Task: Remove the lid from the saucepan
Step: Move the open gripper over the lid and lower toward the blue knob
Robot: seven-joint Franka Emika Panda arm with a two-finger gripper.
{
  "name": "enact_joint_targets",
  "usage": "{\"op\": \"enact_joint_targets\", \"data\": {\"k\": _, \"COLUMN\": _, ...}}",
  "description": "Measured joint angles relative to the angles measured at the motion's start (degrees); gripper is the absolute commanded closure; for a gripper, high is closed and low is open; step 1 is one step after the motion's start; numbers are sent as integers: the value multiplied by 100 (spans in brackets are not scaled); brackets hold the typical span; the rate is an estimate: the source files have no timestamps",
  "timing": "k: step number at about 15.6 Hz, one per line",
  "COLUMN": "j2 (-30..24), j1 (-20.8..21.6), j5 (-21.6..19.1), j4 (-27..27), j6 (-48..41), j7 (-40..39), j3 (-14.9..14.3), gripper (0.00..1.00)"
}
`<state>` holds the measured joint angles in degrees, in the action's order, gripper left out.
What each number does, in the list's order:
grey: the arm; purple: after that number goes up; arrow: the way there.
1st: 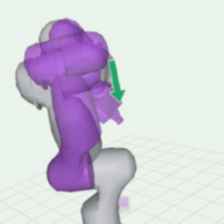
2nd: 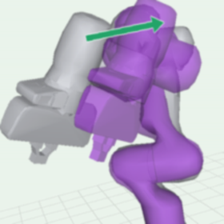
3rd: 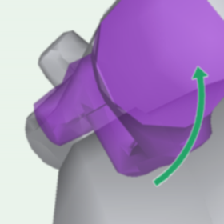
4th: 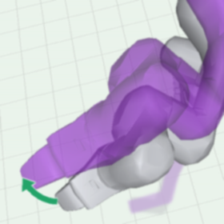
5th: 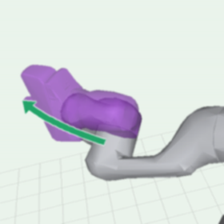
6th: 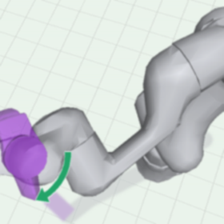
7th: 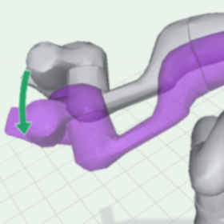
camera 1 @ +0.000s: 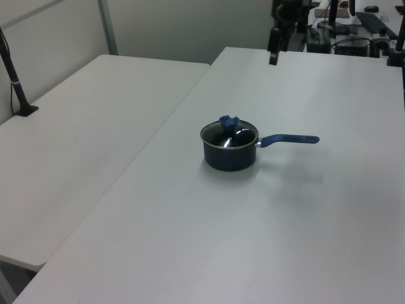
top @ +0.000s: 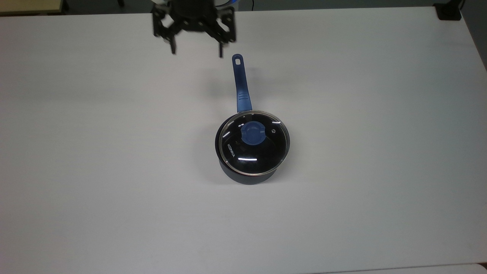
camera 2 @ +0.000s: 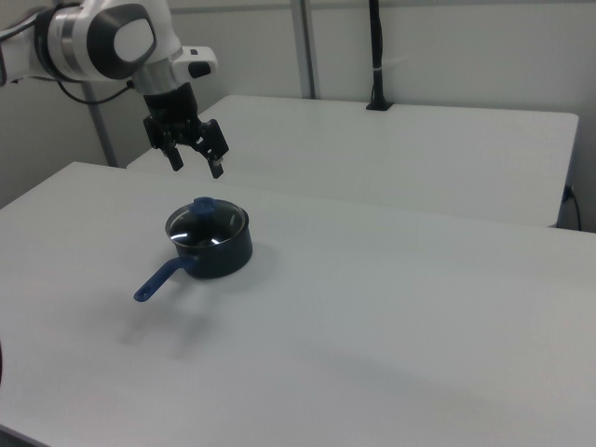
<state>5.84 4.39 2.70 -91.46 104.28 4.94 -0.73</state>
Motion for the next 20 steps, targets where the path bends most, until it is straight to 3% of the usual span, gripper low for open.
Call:
{"op": "enact_joint_targets", "data": {"k": 8, "j2": 990, "j1": 595, "j5": -13, "j4": 445, "j6": 560, "j7": 9, "j3": 17, "gripper": 0}}
{"op": "enact_joint_targets", "data": {"k": 12, "j2": 1357, "j1": 614, "j5": -227, "j4": 506, "j6": 1081, "j7": 103, "j3": 15, "gripper": 0}}
{"op": "enact_joint_targets", "data": {"k": 20, "j2": 1808, "j1": 612, "j5": -244, "j4": 530, "j6": 1434, "j7": 249, "j3": 14, "gripper": 8}}
